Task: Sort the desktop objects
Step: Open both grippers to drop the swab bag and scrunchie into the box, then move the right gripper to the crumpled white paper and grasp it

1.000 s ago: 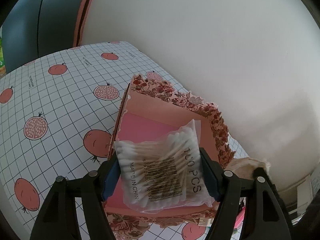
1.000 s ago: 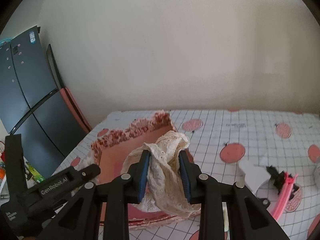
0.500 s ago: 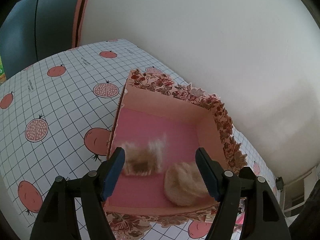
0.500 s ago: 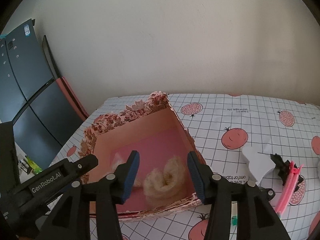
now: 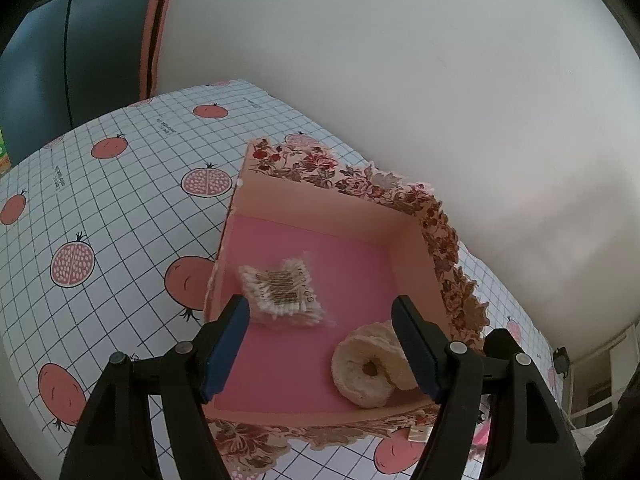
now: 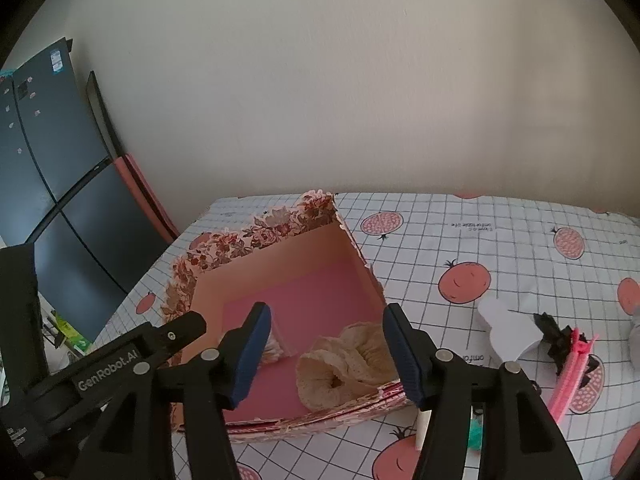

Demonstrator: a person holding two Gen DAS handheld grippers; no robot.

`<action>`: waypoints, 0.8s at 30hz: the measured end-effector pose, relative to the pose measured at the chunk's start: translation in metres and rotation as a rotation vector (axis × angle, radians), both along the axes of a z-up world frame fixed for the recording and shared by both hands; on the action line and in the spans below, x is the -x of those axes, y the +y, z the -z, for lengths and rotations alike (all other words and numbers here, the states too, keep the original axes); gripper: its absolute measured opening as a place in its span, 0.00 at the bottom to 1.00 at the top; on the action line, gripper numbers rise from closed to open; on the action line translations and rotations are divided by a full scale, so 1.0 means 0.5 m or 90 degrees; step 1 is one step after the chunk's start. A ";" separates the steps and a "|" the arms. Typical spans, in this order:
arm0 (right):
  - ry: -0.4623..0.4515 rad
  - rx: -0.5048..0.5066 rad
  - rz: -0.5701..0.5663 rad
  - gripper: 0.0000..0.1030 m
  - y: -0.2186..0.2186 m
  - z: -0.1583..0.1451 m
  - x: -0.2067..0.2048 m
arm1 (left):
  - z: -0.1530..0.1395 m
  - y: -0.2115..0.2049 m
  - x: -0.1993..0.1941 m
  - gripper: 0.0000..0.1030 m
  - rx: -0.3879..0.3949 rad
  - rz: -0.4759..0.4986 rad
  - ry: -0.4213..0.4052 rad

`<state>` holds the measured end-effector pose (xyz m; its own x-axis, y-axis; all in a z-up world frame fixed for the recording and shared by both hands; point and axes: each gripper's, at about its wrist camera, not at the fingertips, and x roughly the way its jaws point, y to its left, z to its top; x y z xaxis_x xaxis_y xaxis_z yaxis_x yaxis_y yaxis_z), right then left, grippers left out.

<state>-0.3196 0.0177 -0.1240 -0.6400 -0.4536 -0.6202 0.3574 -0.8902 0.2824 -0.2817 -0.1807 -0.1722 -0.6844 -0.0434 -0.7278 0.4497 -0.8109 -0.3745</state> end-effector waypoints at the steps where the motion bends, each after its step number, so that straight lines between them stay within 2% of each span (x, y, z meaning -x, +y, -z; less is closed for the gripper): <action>1: 0.000 0.001 0.001 0.61 0.002 -0.001 0.000 | -0.002 0.004 0.000 0.73 0.003 0.003 0.001; 5: 0.004 0.006 0.006 0.61 0.018 -0.010 -0.002 | -0.013 0.017 -0.001 0.73 0.016 0.009 0.007; 7: 0.009 0.006 0.009 0.61 0.027 -0.016 -0.005 | -0.019 0.023 -0.001 0.78 0.022 0.007 0.009; 14: 0.014 0.012 0.036 0.62 0.081 -0.034 -0.004 | -0.036 0.059 0.001 0.78 0.049 0.020 0.011; 24: 0.019 0.023 0.127 0.62 0.221 -0.055 0.000 | -0.058 0.139 0.012 0.78 0.084 0.059 0.021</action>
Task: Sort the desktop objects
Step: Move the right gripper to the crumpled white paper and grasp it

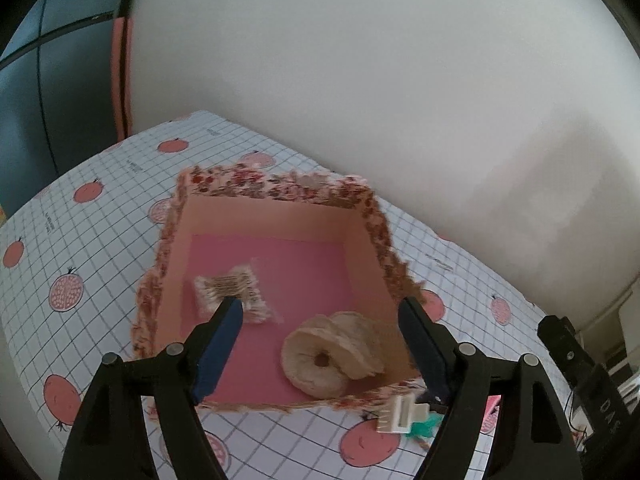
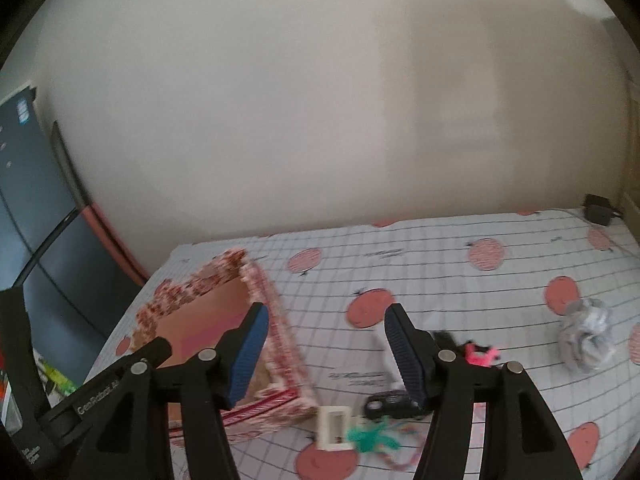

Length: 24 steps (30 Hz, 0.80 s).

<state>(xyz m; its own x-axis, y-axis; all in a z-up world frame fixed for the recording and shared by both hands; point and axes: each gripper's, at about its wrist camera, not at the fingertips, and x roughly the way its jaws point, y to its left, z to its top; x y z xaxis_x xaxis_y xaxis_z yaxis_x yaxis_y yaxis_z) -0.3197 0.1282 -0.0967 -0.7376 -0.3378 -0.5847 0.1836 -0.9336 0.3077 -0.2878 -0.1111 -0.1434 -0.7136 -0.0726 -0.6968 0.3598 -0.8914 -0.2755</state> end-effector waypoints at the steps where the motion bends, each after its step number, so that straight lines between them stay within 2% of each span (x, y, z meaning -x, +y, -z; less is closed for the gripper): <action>1: 0.000 0.000 0.008 0.62 0.012 -0.002 0.000 | -0.001 0.011 0.001 0.78 0.001 0.007 0.002; 7: -0.006 -0.002 0.069 0.62 0.108 -0.010 0.003 | -0.002 0.070 0.016 0.78 -0.004 0.040 -0.007; 15: -0.026 0.006 0.143 0.62 0.237 -0.006 -0.001 | 0.015 0.158 0.035 0.78 -0.008 0.069 -0.048; 24: -0.052 0.018 0.198 0.62 0.350 0.010 -0.005 | 0.027 0.238 0.046 0.78 0.025 0.100 -0.070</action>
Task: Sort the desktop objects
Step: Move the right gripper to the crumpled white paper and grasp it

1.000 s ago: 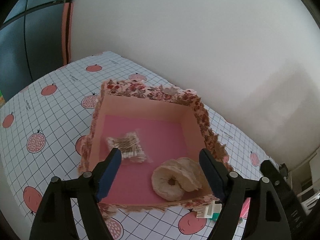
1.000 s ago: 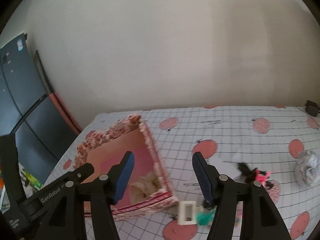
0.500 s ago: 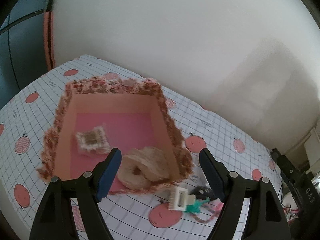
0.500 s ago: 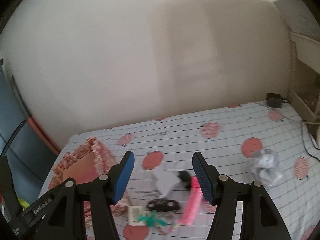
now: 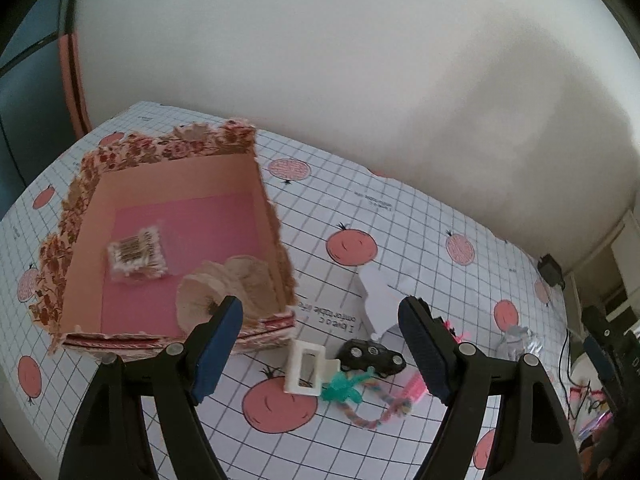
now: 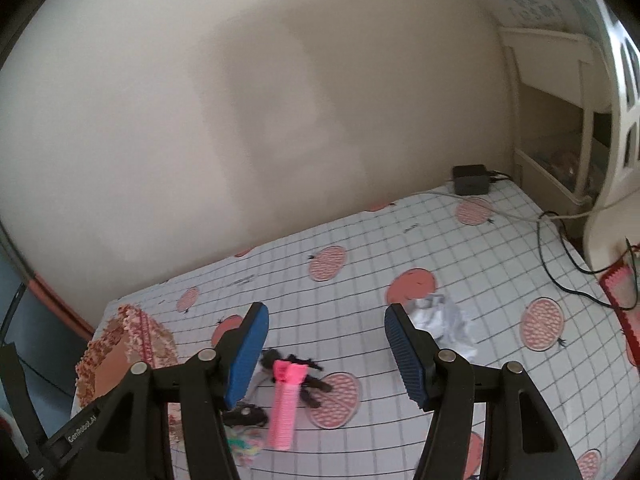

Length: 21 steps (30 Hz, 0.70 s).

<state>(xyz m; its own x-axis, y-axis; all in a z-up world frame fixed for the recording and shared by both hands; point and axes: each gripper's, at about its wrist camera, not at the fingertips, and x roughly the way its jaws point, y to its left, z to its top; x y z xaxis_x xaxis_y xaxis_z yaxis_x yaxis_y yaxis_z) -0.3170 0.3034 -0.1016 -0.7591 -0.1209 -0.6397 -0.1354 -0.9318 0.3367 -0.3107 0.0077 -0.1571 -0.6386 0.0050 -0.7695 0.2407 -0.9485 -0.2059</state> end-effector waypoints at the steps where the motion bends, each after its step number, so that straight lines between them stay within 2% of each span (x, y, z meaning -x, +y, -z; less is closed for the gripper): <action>1: -0.003 0.002 0.004 0.62 0.010 0.003 0.001 | 0.004 0.009 0.002 0.78 -0.001 0.006 -0.006; 7: -0.033 0.008 0.032 0.63 0.072 0.032 0.004 | 0.030 0.039 0.023 0.79 -0.008 0.022 -0.041; 11: -0.050 0.014 0.048 0.66 0.101 0.057 0.004 | 0.048 0.056 0.033 0.79 -0.012 0.025 -0.058; 21: -0.117 0.013 0.045 0.81 0.119 0.139 0.038 | 0.085 0.074 0.047 0.79 -0.009 0.021 -0.102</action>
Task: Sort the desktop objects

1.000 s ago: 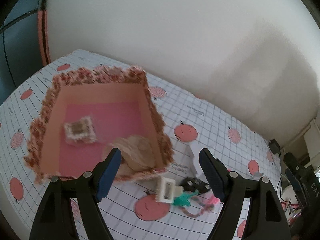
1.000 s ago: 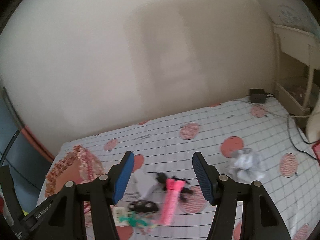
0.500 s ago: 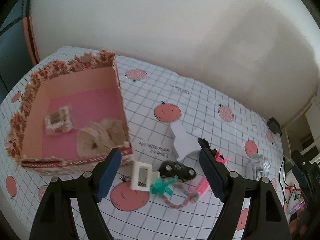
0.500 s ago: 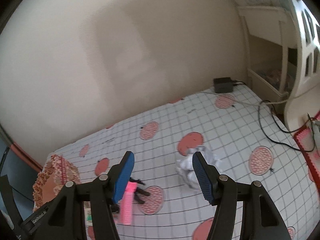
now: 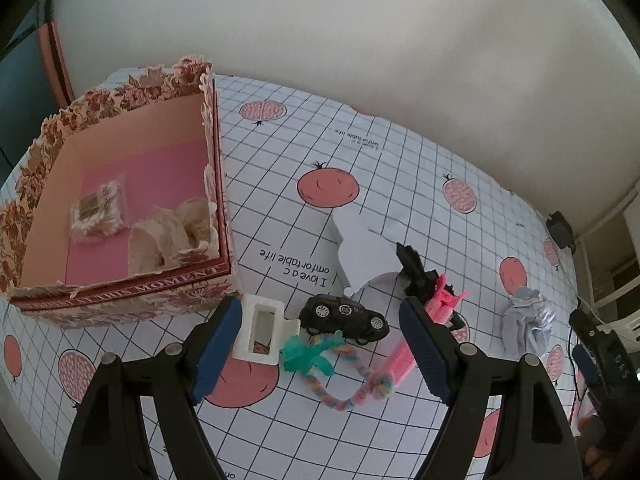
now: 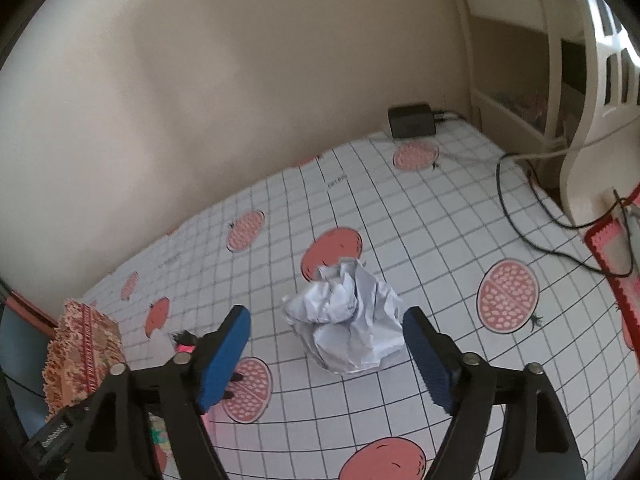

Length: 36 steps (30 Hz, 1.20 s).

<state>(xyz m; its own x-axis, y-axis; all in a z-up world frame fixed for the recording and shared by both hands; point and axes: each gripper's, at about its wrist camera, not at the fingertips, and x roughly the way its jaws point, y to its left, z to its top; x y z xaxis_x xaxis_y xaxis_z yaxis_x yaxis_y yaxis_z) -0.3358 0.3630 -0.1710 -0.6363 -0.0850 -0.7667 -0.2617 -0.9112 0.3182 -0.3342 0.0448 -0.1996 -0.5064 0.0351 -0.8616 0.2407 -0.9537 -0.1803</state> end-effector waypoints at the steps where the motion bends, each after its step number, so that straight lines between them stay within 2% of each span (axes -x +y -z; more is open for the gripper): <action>1: -0.006 0.001 0.001 0.82 0.002 0.008 0.003 | 0.002 -0.001 0.000 0.79 0.000 -0.001 -0.003; 6: -0.027 -0.005 0.015 0.91 0.012 0.041 0.022 | 0.018 -0.010 0.002 0.79 -0.011 -0.002 -0.021; 12: -0.045 -0.008 0.018 0.93 0.016 0.072 0.048 | 0.038 -0.027 0.006 0.79 -0.010 -0.009 -0.047; 23: -0.038 0.033 0.023 0.94 0.011 0.093 0.063 | 0.067 -0.037 0.010 0.79 0.000 -0.008 -0.087; 25: -0.037 0.043 0.020 0.92 0.010 0.094 0.062 | 0.069 -0.036 0.010 0.79 0.000 -0.005 -0.091; 27: -0.034 0.050 0.020 0.85 0.010 0.093 0.060 | 0.072 -0.034 0.009 0.79 0.002 -0.001 -0.096; 36: -0.029 0.082 0.033 0.76 0.022 0.090 0.053 | 0.088 -0.010 0.012 0.79 0.040 0.023 -0.126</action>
<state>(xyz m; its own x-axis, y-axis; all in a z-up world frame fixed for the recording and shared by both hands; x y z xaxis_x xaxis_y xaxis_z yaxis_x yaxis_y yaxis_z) -0.3620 0.3740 -0.2157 -0.6071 -0.1523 -0.7798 -0.3240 -0.8487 0.4180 -0.3400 0.0398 -0.2438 -0.3267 -0.0063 -0.9451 0.2306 -0.9703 -0.0733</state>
